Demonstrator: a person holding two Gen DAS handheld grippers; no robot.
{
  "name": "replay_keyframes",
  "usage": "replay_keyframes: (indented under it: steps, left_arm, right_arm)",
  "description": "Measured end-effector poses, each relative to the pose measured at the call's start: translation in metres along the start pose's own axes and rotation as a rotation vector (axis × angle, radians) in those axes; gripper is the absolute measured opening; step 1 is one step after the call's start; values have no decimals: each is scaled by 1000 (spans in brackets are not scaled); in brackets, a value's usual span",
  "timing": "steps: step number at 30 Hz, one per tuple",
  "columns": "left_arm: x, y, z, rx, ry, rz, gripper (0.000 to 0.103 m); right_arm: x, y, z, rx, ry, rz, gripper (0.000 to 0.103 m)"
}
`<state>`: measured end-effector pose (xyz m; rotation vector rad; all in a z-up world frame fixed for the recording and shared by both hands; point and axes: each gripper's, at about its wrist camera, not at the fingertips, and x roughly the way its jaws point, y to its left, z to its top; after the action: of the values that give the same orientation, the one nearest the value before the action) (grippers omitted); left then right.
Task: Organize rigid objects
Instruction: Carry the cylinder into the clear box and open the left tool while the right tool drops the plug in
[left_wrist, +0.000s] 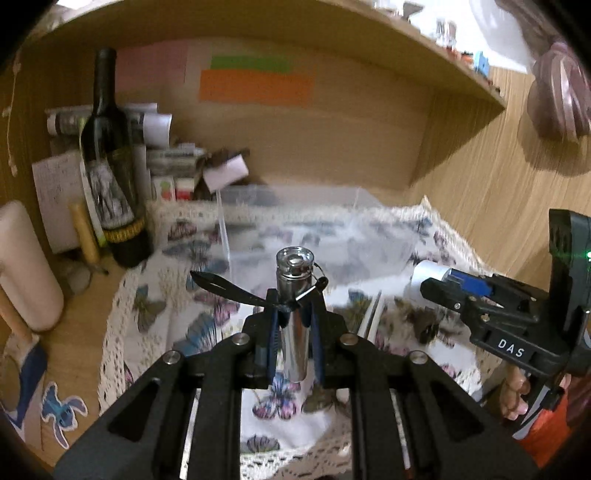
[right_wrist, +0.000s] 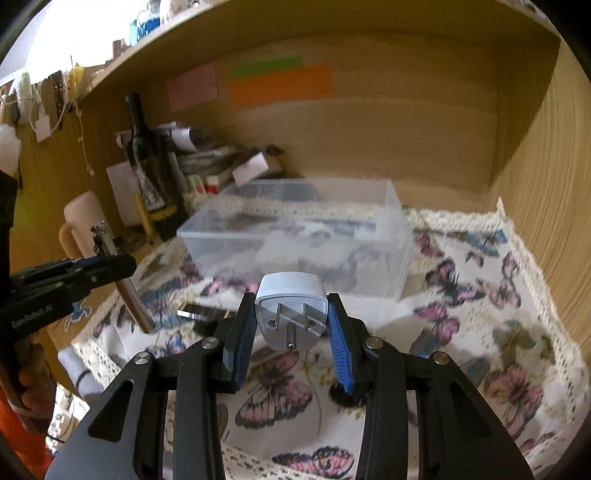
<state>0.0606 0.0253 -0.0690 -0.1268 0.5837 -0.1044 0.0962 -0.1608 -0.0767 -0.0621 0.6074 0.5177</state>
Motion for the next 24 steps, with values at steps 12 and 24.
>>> replay_keyframes:
  steps: [12,24]
  left_arm:
    - [1,6,53,-14,-109,9,15]
    - [18,10,93,5,-177,39,15]
  right_arm:
    - [-6,-11,47,-31,-113,-41,34]
    - [21,-25,79,-34,-125,-59,34]
